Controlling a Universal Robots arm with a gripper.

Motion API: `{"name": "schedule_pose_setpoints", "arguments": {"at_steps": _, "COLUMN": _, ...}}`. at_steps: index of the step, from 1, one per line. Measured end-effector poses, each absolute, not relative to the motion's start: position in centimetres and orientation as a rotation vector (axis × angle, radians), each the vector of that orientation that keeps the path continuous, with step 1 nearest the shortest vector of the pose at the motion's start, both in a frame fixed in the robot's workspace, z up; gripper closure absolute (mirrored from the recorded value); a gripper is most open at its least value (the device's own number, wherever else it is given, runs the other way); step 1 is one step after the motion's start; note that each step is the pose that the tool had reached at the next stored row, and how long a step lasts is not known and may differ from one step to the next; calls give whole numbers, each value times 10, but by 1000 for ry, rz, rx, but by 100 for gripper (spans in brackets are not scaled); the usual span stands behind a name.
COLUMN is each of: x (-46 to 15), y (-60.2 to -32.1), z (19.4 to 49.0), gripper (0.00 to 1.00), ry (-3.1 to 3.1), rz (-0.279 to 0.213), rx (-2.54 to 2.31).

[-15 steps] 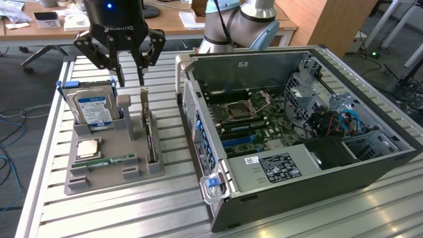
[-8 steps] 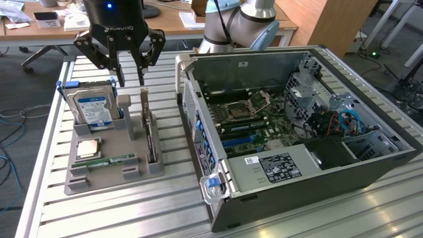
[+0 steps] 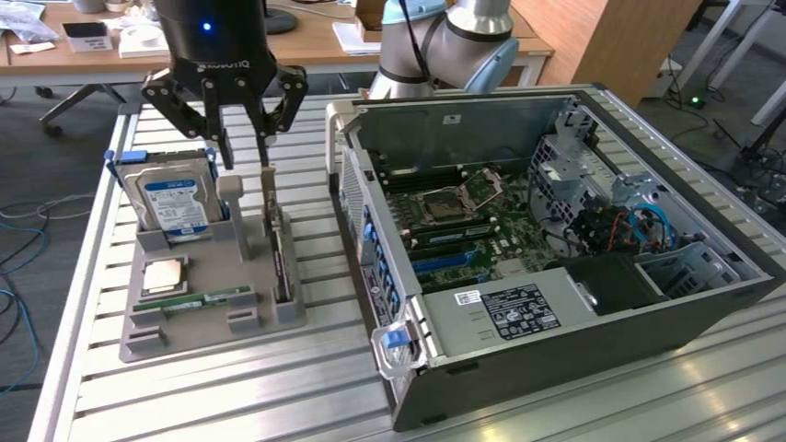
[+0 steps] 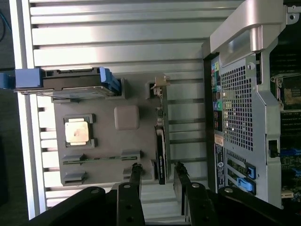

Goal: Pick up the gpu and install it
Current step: 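Pick up the gpu and move the gpu toward the slot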

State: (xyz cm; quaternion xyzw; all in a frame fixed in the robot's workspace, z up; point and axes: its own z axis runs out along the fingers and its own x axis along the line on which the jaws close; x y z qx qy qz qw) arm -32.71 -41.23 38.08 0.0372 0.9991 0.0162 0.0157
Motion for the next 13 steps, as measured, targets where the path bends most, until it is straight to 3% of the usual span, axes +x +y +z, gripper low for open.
{"name": "schedule_pose_setpoints", "arguments": {"at_steps": 13, "x": -327, "y": -412, "z": 372, "gripper": 58, "ry": 3108, "rz": 50, "rx": 116}}
